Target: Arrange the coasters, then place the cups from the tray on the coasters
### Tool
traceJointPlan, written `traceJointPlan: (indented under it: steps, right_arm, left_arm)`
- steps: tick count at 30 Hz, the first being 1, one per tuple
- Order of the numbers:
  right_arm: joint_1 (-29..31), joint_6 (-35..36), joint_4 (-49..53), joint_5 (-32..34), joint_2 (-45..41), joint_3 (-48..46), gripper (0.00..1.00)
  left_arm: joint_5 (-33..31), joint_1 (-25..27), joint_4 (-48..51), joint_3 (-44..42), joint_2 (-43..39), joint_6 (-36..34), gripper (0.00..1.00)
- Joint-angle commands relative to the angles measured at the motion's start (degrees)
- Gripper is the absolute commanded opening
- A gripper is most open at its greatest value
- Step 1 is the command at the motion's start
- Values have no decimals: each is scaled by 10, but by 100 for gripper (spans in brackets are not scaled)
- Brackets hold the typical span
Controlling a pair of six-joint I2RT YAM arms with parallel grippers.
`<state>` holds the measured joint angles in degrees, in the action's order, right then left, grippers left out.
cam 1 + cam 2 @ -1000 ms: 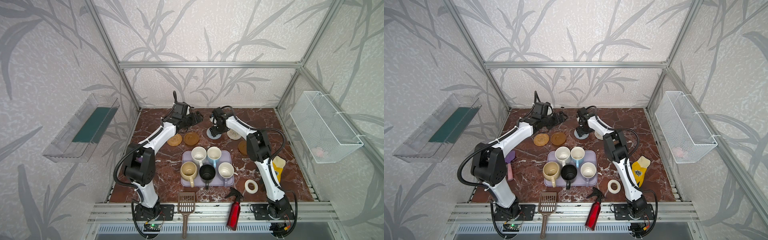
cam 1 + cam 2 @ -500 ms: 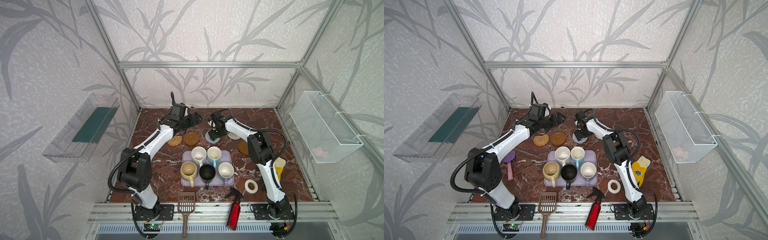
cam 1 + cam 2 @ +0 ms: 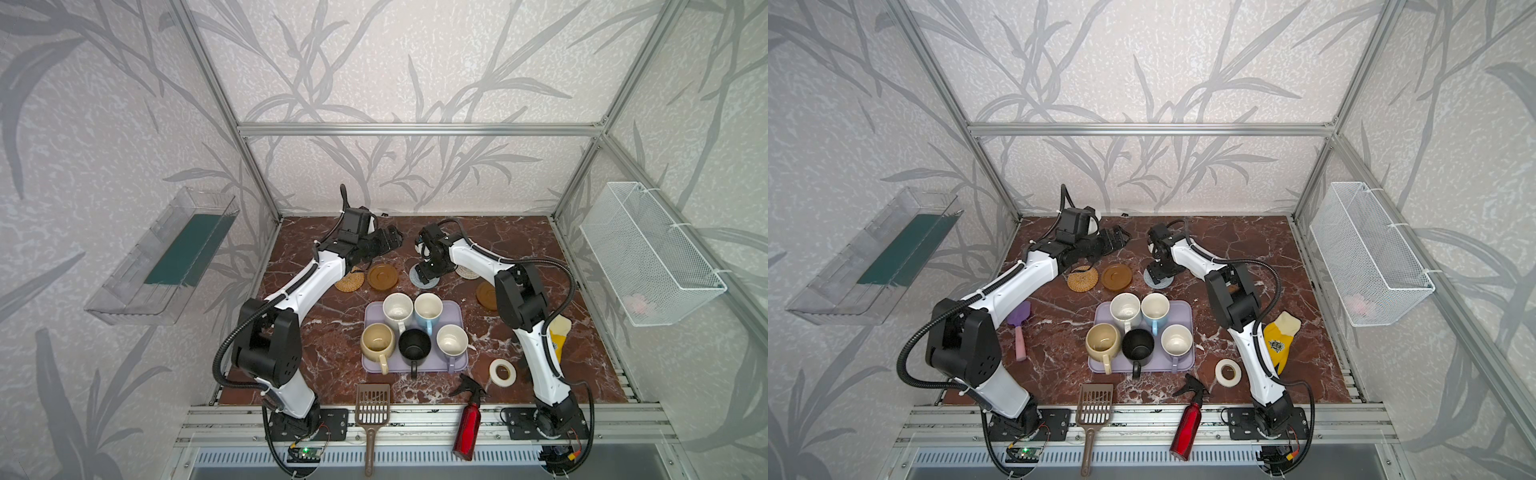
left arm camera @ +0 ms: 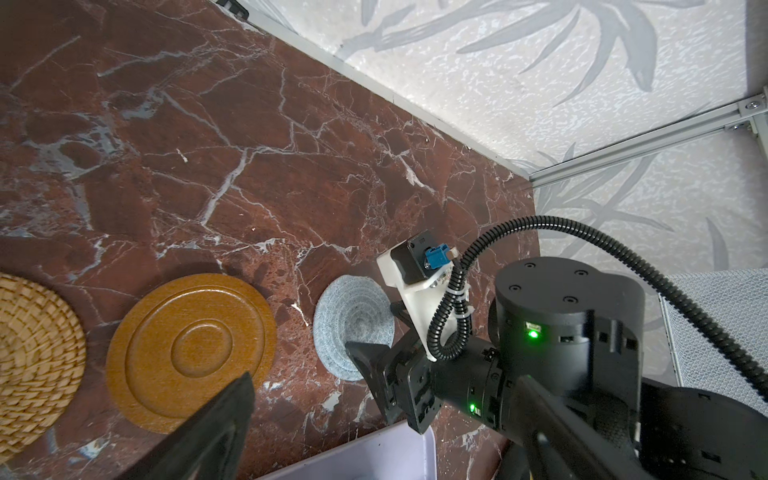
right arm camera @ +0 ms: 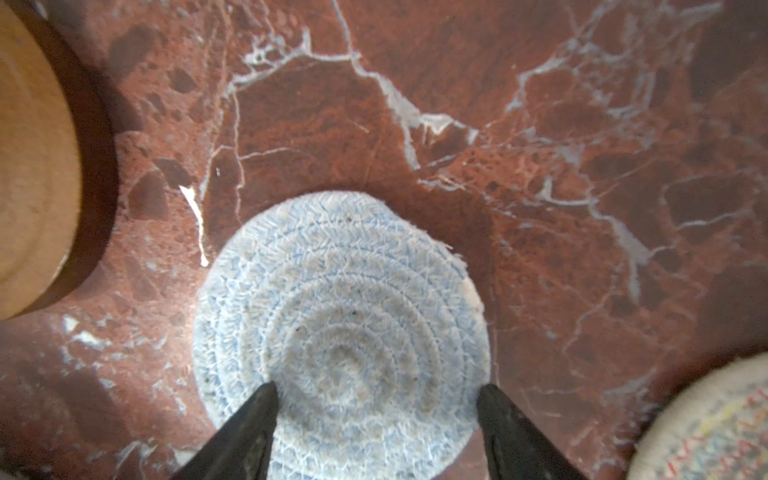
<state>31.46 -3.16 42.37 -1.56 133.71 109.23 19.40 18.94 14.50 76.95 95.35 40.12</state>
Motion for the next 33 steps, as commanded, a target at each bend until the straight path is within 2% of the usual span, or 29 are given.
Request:
traceJointPlan:
  steps: [1, 10, 18, 21, 24, 29, 33]
  right_arm:
    - [5, -11, 26, -7, -15, -17, 76]
    - [5, -8, 34, 31, -46, 26, 78]
    - [5, -13, 10, 31, -121, -12, 83]
    - [5, -23, -14, 29, -167, -53, 89]
    - [5, -41, -58, 45, -231, -123, 99]
    - [-5, -65, -128, 79, -334, -236, 99]
    - [-47, -71, -194, 51, -384, -317, 99]
  left_arm:
    - [-5, -1, -5, -10, -24, 3, 99]
    - [1, 0, -8, -14, -24, 4, 99]
    - [5, 4, -10, -22, -38, 4, 99]
    - [19, 7, -20, -24, -46, 2, 99]
    - [35, 19, -29, -20, -50, -4, 99]
    - [35, 45, -30, -8, -50, -15, 99]
    - [26, 65, -33, 2, -35, -24, 99]
